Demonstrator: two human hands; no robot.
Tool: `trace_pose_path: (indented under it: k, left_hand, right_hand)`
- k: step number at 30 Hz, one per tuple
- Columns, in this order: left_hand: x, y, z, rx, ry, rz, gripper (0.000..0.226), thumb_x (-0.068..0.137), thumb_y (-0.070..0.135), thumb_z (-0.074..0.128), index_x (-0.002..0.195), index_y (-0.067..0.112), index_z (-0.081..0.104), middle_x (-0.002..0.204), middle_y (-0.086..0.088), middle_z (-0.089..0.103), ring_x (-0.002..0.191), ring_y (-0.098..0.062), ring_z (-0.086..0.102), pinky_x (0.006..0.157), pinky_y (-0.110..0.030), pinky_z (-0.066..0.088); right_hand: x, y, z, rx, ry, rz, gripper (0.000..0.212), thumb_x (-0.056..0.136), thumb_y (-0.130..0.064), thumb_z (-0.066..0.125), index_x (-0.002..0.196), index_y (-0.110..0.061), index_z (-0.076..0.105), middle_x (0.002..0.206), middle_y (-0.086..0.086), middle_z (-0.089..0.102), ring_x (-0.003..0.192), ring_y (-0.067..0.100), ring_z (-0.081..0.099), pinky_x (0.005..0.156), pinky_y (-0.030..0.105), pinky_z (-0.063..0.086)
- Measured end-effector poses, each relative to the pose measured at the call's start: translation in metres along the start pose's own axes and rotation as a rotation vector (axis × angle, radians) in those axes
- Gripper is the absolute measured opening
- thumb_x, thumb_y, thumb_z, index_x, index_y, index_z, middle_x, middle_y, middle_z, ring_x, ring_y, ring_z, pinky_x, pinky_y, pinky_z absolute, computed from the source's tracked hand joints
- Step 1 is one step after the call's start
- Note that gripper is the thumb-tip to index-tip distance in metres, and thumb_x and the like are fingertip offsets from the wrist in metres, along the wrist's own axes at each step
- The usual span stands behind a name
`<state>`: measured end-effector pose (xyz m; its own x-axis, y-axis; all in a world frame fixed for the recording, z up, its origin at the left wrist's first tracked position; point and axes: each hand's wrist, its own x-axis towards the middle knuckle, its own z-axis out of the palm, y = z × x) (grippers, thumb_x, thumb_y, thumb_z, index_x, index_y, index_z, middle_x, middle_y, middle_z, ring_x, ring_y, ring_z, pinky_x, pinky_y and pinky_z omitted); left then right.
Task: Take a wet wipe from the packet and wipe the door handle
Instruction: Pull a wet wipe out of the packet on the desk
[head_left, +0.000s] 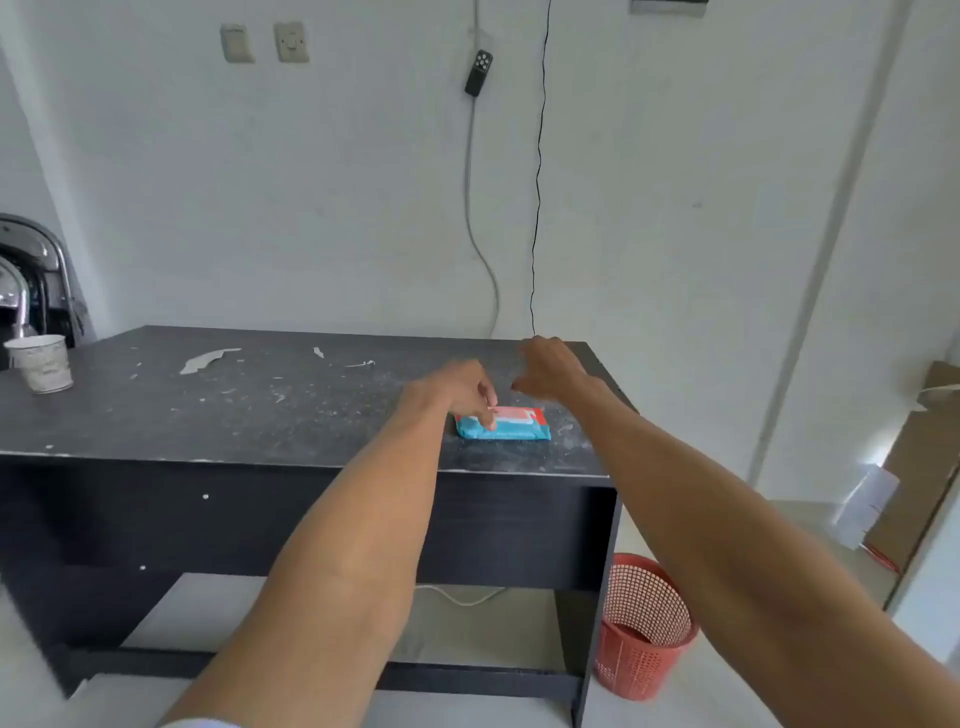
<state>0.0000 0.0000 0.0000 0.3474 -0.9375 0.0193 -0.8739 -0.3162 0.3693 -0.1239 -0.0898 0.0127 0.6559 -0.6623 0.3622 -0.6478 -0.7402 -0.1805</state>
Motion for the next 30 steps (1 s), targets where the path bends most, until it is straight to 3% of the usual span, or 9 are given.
trace_pose_path:
  k: [3,10,17,22,30]
  left_hand:
    - [-0.01,-0.003,0.02,0.018,0.08,0.007,0.043,0.074,0.024,0.082,0.115,0.017,0.071,0.116,-0.001,0.07,0.102,-0.02,0.064,0.083,-0.029,0.049]
    - [-0.023,0.0,0.036,-0.002,0.187,0.025,0.042,0.081,0.018,0.075,0.122,0.015,0.064,0.124,-0.006,0.064,0.109,-0.024,0.06,0.091,-0.032,0.047]
    - [-0.038,0.005,0.032,0.029,0.195,0.037,0.037,0.085,0.013,0.07,0.121,0.013,0.065,0.124,-0.008,0.064,0.107,-0.024,0.06,0.081,-0.028,0.045]
    - [-0.041,0.007,0.024,0.033,0.229,0.039,0.037,0.085,0.008,0.068,0.121,0.012,0.064,0.126,-0.008,0.063,0.112,-0.024,0.059,0.089,-0.03,0.048]
    - [-0.034,-0.004,0.039,0.062,0.249,0.046,0.039,0.086,0.007,0.065,0.124,0.012,0.063,0.128,-0.008,0.062,0.111,-0.025,0.059,0.086,-0.03,0.046]
  right_hand:
    - [-0.017,0.004,0.016,0.02,0.006,0.01,0.032,0.076,-0.02,0.07,0.104,-0.006,0.062,0.106,0.011,0.067,0.096,0.03,0.062,0.073,0.034,0.05]
    - [-0.038,0.013,0.034,0.023,-0.004,0.011,0.042,0.081,-0.018,0.065,0.121,-0.007,0.061,0.123,0.01,0.063,0.114,0.031,0.058,0.094,0.038,0.049]
    - [-0.051,0.006,0.025,0.043,0.001,-0.013,0.049,0.086,-0.018,0.064,0.133,-0.01,0.054,0.133,0.009,0.058,0.12,0.029,0.055,0.098,0.036,0.047]
    - [-0.055,0.005,0.018,0.049,0.014,-0.039,0.046,0.088,-0.015,0.062,0.133,-0.009,0.054,0.135,0.008,0.057,0.124,0.027,0.053,0.102,0.035,0.044]
    - [-0.055,0.01,0.036,0.035,-0.025,-0.061,0.04,0.09,-0.017,0.06,0.13,-0.012,0.058,0.133,0.006,0.059,0.122,0.026,0.054,0.102,0.036,0.044]
